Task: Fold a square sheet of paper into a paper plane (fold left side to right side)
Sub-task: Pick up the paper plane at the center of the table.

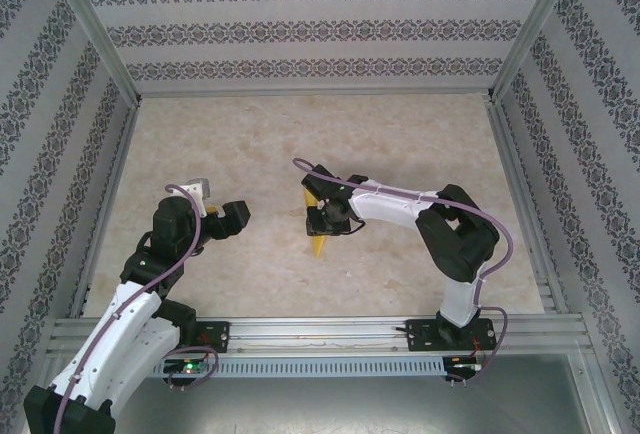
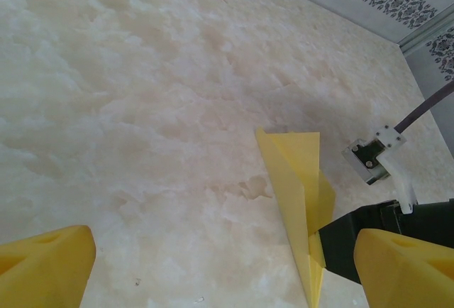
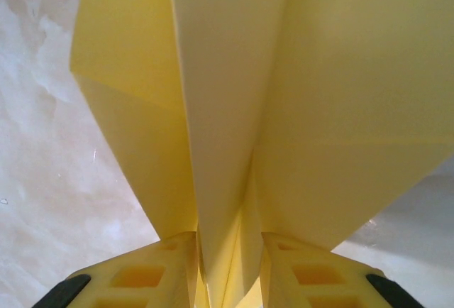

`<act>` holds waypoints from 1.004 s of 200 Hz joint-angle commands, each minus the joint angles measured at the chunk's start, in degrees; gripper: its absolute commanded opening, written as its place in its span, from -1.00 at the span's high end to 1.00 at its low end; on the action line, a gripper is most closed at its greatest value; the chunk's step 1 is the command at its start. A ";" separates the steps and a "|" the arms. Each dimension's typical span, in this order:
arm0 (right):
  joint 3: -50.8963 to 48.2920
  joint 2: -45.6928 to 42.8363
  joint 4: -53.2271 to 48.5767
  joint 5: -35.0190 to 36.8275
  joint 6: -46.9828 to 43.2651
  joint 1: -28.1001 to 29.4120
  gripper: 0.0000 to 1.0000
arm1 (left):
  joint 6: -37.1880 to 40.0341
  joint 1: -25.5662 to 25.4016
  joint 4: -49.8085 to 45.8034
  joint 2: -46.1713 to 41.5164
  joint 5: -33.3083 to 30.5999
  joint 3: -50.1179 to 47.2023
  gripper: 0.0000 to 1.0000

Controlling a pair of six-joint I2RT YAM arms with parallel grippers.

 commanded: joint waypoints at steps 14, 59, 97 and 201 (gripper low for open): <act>1.43 1.34 0.78 1.15 0.89 -0.18 0.44 | 1.76 1.08 -1.97 -0.83 -0.28 -0.46 -0.88; 2.03 2.26 0.63 1.60 0.93 0.05 0.50 | 1.96 1.10 -2.13 -0.83 -0.27 -0.52 -0.89; 2.57 3.27 0.19 2.16 0.84 0.50 0.56 | 1.91 1.14 -2.14 -0.83 -0.29 -0.74 -0.89; 4.68 6.16 -1.57 3.70 0.67 2.07 0.71 | 2.14 1.17 -2.23 -0.72 -0.54 -0.87 -0.90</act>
